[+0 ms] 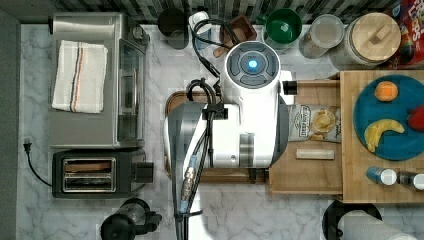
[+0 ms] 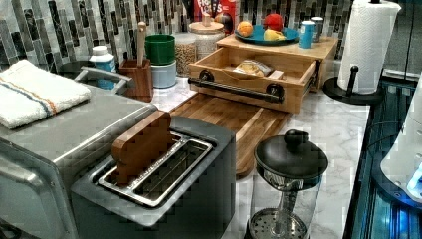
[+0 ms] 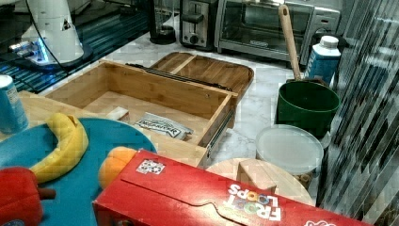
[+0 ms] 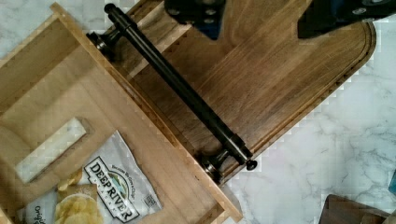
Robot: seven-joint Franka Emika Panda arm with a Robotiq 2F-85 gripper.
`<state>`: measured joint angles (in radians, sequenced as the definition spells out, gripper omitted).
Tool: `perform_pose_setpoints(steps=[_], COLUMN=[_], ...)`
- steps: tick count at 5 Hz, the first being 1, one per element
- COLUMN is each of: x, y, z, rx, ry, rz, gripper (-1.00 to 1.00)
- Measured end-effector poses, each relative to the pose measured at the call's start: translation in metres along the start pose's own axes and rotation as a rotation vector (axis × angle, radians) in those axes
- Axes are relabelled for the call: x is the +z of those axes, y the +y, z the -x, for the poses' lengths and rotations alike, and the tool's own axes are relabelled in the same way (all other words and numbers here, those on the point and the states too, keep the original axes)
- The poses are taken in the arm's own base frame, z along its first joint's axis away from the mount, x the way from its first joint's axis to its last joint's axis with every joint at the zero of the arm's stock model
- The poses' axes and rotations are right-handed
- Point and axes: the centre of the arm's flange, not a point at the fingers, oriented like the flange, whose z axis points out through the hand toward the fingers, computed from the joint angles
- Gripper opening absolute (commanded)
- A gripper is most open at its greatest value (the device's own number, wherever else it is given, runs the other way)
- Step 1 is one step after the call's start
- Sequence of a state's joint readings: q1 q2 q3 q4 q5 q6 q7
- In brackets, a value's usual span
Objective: Close the drawer.
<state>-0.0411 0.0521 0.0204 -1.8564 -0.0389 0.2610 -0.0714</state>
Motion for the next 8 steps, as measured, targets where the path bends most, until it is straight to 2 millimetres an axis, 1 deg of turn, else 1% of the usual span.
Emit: perform_pose_setpoints(steps=[1,2,3,5,6,7,8], x=[0.002,0.006,0.011,0.029,0.037,0.047,0.063], y=[0.001,0.002,0.002,0.001,-0.004,-0.012,-0.024], z=[-0.001,-0.001,-0.002,0.003,0.007,0.017,0.033], rx=[0.001,0.003,-0.045,-0.280,-0.371,-0.462,-0.570], ry=[-0.002,-0.010,-0.003,-0.088,-0.086,-0.084,-0.079], rz=[0.004,0.008,-0.011,-0.079,-0.089,-0.084,-0.085], gripper=[-1.00,1.00,1.00,1.00,1.00,1.00,-1.00])
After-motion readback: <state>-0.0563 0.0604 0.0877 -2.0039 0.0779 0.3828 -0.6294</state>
